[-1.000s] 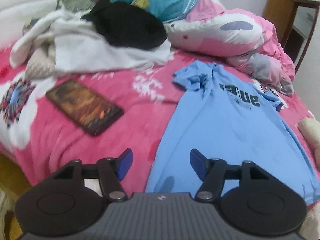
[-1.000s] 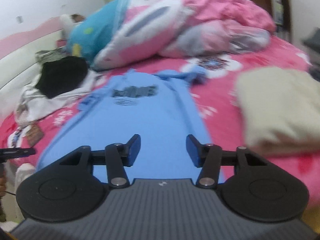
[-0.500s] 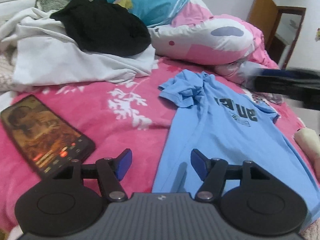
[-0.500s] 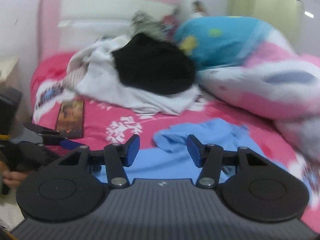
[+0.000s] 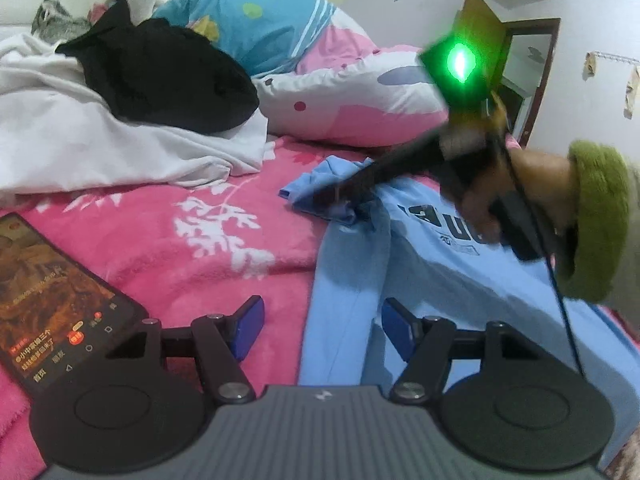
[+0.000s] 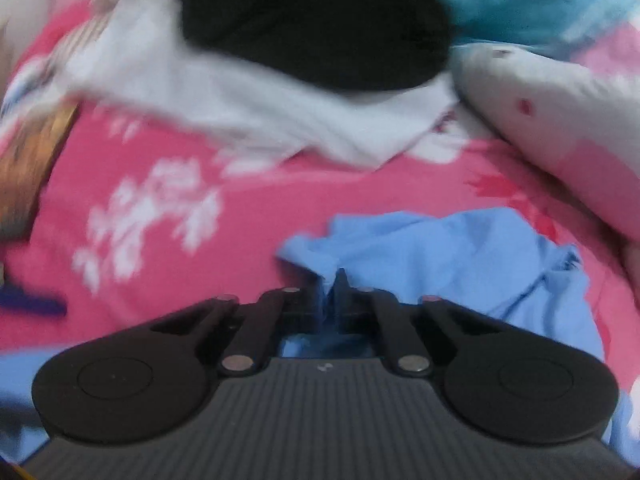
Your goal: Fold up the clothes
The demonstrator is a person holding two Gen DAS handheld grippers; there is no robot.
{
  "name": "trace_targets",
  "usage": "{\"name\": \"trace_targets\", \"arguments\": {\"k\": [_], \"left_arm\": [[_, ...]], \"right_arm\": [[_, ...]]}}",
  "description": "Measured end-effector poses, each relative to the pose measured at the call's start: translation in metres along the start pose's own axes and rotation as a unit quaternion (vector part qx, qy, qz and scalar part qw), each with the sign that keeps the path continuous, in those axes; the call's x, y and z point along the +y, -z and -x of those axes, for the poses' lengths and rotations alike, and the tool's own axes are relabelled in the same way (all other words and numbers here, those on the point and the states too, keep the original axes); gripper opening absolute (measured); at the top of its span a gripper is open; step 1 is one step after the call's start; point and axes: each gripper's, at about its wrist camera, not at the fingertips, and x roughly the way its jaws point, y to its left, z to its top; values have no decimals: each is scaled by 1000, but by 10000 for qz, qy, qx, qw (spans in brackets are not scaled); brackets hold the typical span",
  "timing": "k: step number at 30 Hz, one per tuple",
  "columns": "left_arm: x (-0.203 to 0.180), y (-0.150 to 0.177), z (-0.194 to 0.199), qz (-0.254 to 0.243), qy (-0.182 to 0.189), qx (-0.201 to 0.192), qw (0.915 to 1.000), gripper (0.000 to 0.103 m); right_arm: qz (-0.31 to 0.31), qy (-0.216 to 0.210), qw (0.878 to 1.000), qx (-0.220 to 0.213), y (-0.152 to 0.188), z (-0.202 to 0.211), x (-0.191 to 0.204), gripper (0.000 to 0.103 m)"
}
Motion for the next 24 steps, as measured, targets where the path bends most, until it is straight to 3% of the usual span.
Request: {"name": "trace_targets", "arguments": {"k": [2,4,6,9,12,17,21,24], "left_arm": [[-1,2,0,-74,-12,-34,10000,67],[-2,3,-1,-105,-1,-55,9999,68],[-1,3,-1,-73,36,-65,9999,68],[2,2,1,25,102,-77,9999,68],[5,3,1,110,147,-103,9998,64],[12,3,3,314,197,-144,9992,34],[17,2,3,494,257,-157,9983,26],[21,2,2,585,220,-142,9979,18]], "right_arm": [[-1072,-270,9912,-734,-3,23,-33,3],[-2366,-591,9560,-1629,0,51,-73,3],[-3150,-813,9272,-1855,20,52,-90,3],[-4276,-1133,8703,-2166,50,53,-115,3],[-5302,-1431,7995,-2431,79,54,-140,3],[-5365,-1884,7842,-2483,55,38,-134,3],[-5125,-2407,7803,-2656,13,18,-117,3],[-5240,-2521,7714,-2583,7,-11,-102,5]]}}
